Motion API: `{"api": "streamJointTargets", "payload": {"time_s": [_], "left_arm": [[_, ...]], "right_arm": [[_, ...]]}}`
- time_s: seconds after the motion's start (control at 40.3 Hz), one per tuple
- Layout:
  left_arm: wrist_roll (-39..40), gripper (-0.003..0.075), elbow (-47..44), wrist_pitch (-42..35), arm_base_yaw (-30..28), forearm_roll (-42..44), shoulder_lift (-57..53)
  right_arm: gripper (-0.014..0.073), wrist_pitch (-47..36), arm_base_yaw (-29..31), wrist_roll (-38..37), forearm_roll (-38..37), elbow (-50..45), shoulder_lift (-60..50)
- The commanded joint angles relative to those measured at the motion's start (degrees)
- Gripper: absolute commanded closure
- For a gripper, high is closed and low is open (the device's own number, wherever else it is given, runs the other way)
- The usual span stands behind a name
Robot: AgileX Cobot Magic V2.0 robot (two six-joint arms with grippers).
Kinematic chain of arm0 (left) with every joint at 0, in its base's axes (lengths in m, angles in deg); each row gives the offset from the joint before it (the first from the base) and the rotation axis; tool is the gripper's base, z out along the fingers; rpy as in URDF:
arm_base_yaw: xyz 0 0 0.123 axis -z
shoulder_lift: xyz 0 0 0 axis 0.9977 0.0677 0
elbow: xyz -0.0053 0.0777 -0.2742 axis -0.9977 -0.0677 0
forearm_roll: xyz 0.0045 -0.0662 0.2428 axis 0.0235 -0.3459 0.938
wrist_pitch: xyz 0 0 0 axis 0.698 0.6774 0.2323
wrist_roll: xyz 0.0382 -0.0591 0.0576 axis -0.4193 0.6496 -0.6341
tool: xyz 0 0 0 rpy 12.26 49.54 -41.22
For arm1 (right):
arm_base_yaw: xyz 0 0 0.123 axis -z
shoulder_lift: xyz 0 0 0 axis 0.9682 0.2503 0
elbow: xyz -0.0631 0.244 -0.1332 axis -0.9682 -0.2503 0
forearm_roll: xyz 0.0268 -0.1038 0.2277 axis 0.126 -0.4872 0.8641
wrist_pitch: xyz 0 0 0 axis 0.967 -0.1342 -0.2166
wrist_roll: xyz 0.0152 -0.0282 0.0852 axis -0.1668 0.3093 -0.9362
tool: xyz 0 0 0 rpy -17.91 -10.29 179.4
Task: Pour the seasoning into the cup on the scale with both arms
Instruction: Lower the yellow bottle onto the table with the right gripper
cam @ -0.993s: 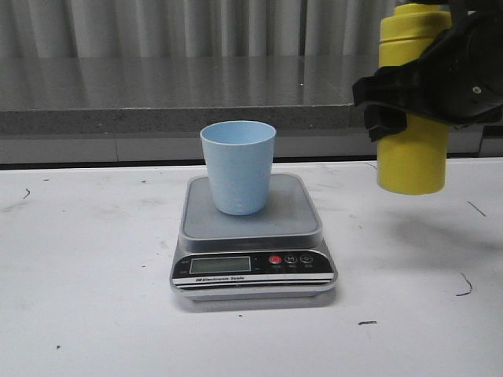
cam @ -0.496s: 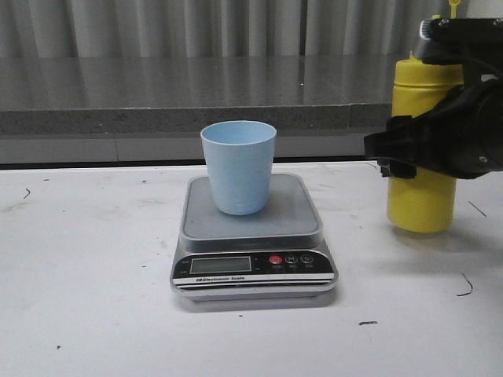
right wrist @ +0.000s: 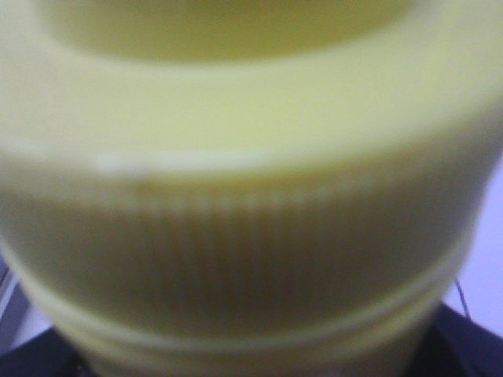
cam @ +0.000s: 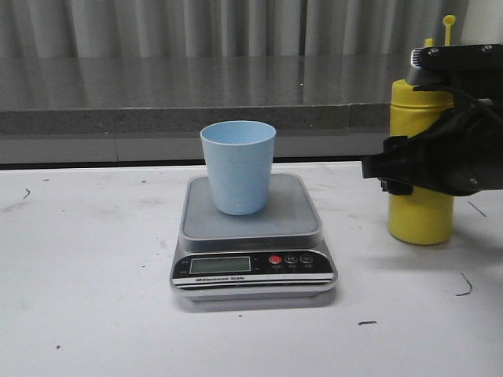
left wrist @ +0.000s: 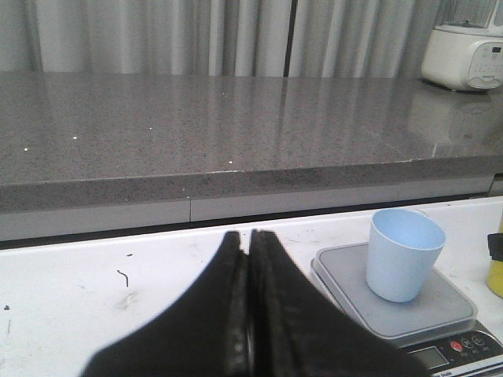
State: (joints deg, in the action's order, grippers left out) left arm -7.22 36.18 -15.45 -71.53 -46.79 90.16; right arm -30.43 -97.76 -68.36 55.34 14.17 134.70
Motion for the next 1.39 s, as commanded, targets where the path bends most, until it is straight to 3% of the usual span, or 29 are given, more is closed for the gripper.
{"api": "streamJointTargets", "payload": {"time_s": [0.0, 0.744, 0.819, 1.067, 1.166, 1.365], "left_arm": [[0.9, 0.074, 1.6, -4.7, -0.1, -0.6, 0.7], [0.9, 0.074, 1.6, -4.7, -0.1, -0.6, 0.7], [0.9, 0.074, 1.6, -4.7, -0.1, -0.6, 0.7], [0.9, 0.074, 1.6, -4.7, -0.1, -0.6, 0.7], [0.9, 0.074, 1.6, -4.7, -0.1, -0.6, 0.7], [0.9, 0.074, 1.6, -4.7, -0.1, -0.6, 0.7]], "right_arm": [[0.0393, -4.6, 0.2, -0.1, -1.5, 1.4, -2.0], [0.0381, -4.8, 0.2, -0.1, -1.6, 1.4, -1.8], [0.033, -4.8, 0.2, -0.1, -1.6, 1.4, -1.8], [0.0021, -4.8, 0.2, -0.1, -1.5, 1.4, -1.8], [-0.0022, -4.8, 0.2, -0.1, -1.3, 1.4, -1.8], [-0.0023, -4.9, 0.2, -0.1, -1.0, 1.4, -1.8]]}}
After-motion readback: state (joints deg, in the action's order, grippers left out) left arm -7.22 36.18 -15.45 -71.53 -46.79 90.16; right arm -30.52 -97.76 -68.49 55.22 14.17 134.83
